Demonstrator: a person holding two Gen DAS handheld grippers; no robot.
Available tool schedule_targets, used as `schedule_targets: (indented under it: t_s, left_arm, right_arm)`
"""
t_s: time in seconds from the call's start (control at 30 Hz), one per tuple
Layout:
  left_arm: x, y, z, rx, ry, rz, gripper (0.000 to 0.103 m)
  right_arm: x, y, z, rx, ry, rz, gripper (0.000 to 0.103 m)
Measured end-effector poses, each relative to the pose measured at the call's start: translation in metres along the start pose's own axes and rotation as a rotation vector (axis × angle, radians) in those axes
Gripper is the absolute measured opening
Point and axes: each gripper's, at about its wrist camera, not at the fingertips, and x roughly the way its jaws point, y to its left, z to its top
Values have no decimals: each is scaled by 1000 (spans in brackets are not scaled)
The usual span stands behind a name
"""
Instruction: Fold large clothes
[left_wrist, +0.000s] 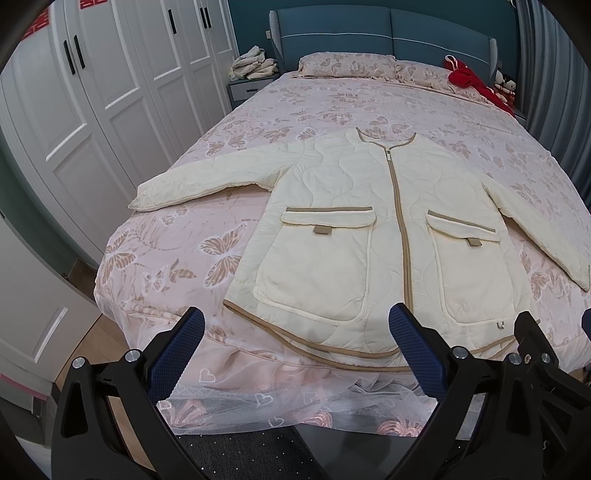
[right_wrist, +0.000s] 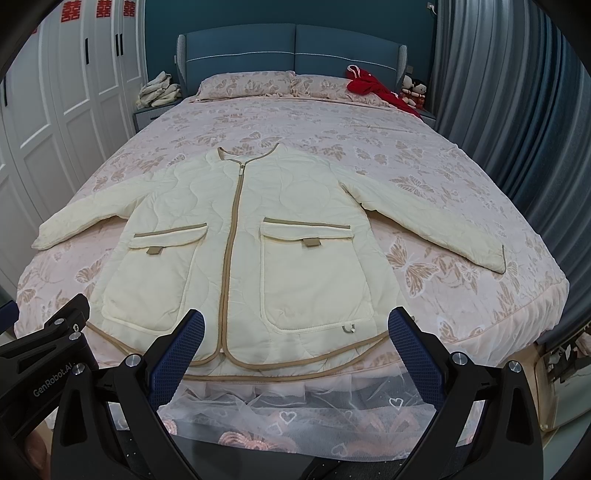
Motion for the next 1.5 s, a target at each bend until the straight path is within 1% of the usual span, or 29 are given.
schedule_targets:
  t_s: [0.4,0.47,0.53,0.57,0.6,0.67,0.73,0.77,0.83,0.87,0.9,0.93,1.03,1.07,1.13,1.2,1.3,1.37,1.43,1.47,1.5]
  left_arm:
    - [6,0,-1,9,10,4,97]
    - [11,-2,0,12,20,-9,98]
    - [18,-3,4,13,37,-41,98]
    - [21,-5,7,14,43,-54,98]
    - [23,-5,9,14,43,-62,98]
    - [28,-2,12,12,44,-70,98]
    - [35,-2,15,9,53,-68,98]
    - [38,-3,16,4,62,-59,98]
    - [48,-1,18,-15,83,-54,98]
    - [53,0,20,-27,94,-55,98]
    - [57,0,22,-38,106,-57,98]
    - [63,1,24,-53,120,-62,98]
    - [77,-1,28,-86,146,-77,98]
    - [82,-2,30,-93,150,-76,98]
    - [89,-6,33,-98,142,-59,98]
    - [93,-12,37,-95,127,-54,98]
    - [100,-29,49,-64,125,-87,98]
    - [104,-39,57,-48,134,-112,98]
    - [108,-53,66,-30,140,-132,98]
    - [109,-59,69,-20,141,-141,98]
    - [112,-66,72,-8,139,-153,98]
  right_arm:
    - [2,-1,-1,0,6,5,98]
    - [7,-3,0,0,13,21,98]
    - [19,-12,3,27,37,79,98]
    - [28,-24,5,66,49,113,98]
    - [37,-38,7,110,58,128,98]
    - [58,-74,13,208,74,119,98]
    - [79,-114,20,312,81,89,98]
    - [90,-141,24,365,76,52,98]
    - [108,-181,29,430,55,-6,98]
    - [119,-209,31,473,49,-42,98]
    - [128,-229,31,513,52,-58,98]
    - [139,-250,31,561,56,-59,98]
    - [176,-320,22,762,92,-49,98]
    - [186,-337,19,808,98,-57,98]
    - [203,-365,16,870,105,-82,98]
    - [214,-385,11,904,107,-114,98]
    - [230,-413,3,939,124,-167,98]
    - [244,-427,0,948,137,-189,94]
    - [260,-433,-2,956,162,-197,82]
    - [267,-437,-2,963,171,-205,81]
    - [269,-439,-2,958,155,-213,79]
